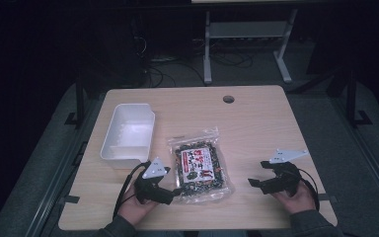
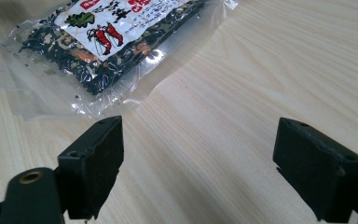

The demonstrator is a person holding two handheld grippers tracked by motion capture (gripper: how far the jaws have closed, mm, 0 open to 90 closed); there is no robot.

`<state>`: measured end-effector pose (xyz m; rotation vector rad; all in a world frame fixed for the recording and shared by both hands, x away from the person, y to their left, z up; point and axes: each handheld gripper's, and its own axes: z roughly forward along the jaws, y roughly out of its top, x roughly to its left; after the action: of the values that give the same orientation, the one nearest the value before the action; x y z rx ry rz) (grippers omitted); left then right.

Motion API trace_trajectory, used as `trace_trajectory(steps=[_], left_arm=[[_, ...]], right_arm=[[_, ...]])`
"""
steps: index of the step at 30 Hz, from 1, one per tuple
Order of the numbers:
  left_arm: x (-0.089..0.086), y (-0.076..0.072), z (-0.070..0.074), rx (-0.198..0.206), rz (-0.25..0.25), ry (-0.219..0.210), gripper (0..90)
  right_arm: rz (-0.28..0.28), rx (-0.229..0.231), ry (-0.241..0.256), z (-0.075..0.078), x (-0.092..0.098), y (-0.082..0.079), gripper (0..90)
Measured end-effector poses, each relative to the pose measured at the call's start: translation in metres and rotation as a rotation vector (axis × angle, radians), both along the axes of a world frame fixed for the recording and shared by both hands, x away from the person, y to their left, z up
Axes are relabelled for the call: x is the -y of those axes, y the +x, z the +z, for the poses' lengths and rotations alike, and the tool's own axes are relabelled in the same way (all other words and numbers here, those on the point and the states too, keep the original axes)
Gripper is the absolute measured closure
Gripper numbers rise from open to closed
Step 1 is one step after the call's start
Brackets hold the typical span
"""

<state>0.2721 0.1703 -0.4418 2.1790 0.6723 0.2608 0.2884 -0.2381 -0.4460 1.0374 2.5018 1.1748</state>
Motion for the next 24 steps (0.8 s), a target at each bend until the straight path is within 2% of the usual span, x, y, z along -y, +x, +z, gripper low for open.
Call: trace_trajectory(steps=[6, 11, 15, 23, 24], left_arm=[[0.001, 0.0, 0.0, -0.002, -0.009, 0.001, 15.8], [0.002, 0.003, 0.0, -0.006, 0.003, -0.003, 16.5], [0.003, 0.006, -0.001, -0.013, 0.013, -0.012, 20.2], [0.012, 0.013, -0.007, -0.04, 0.004, 0.013, 25.1], [0.012, 0.013, -0.008, -0.042, -0.003, 0.018, 28.1]], right_arm=[[-0.002, 0.003, 0.031, 0.007, -0.002, 0.005, 14.8], [0.008, -0.023, 0.039, 0.014, -0.007, 0.02, 14.6], [0.022, -0.023, 0.013, 0.025, -0.016, 0.038, 14.6], [0.03, -0.047, -0.012, 0.048, -0.036, 0.085, 14.7], [0.034, -0.054, -0.02, 0.05, -0.039, 0.091, 14.6]])
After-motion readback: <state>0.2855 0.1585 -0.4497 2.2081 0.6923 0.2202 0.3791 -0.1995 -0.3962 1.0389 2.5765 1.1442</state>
